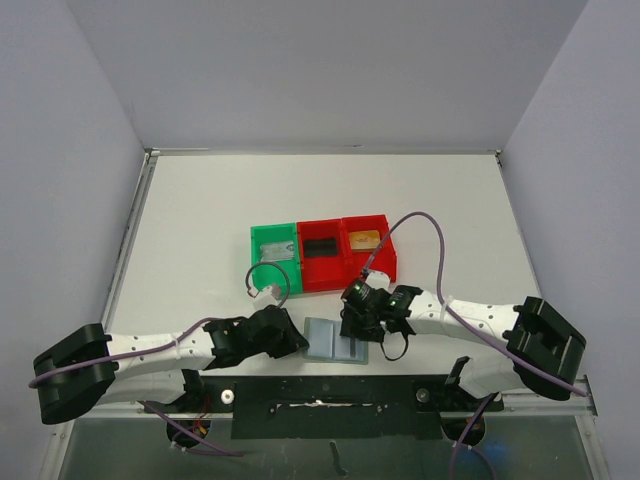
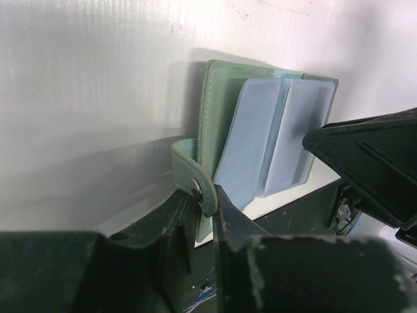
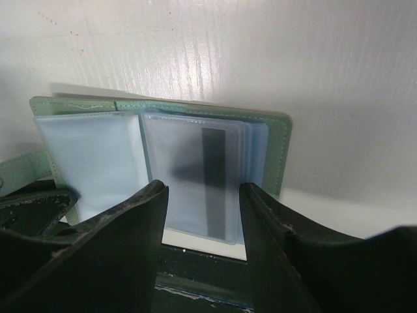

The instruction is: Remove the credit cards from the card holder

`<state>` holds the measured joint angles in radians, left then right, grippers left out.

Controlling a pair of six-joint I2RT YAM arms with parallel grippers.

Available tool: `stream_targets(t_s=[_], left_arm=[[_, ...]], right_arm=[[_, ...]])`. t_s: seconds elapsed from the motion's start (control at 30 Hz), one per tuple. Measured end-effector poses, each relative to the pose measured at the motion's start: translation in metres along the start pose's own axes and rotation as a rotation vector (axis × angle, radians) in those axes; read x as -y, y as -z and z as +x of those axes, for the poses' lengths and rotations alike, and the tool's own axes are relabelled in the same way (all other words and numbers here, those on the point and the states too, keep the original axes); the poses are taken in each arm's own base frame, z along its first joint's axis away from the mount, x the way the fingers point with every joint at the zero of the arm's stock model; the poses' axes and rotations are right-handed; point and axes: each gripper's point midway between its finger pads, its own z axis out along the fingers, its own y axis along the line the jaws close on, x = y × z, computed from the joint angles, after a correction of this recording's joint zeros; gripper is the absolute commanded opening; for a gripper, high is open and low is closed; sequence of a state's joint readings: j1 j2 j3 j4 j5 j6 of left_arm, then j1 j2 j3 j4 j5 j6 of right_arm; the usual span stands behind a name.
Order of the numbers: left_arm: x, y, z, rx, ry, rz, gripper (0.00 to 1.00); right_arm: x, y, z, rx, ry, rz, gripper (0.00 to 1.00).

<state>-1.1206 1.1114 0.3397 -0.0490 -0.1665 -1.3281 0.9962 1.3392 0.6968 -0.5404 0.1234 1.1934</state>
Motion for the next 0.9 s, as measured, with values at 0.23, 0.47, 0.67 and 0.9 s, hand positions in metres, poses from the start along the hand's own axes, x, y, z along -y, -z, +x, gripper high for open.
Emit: stream_targets(t_s=[0.23,0.47,0.67,0.9], left_arm=[[0.001,0.000,0.001,-0.006,0.002,0.002,0.04],[0.000,0.000,0.001,-0.006,0.002,0.001,0.02],[0.000,0.000,0.001,-0.006,0.002,0.000,0.01],[-0.001,0.000,0.001,-0.007,0.002,-0.004,0.00]], right_arm=[[-0.007,-0.002,0.001,-0.007,0.025,-0.003,0.34],[-0.012,0.001,0.000,-0.002,0.070,0.041,0.31],[-0.012,0.004,-0.001,0.011,0.108,0.086,0.15],[-0.015,0.009,-0.004,0.026,0.121,0.099,0.14]])
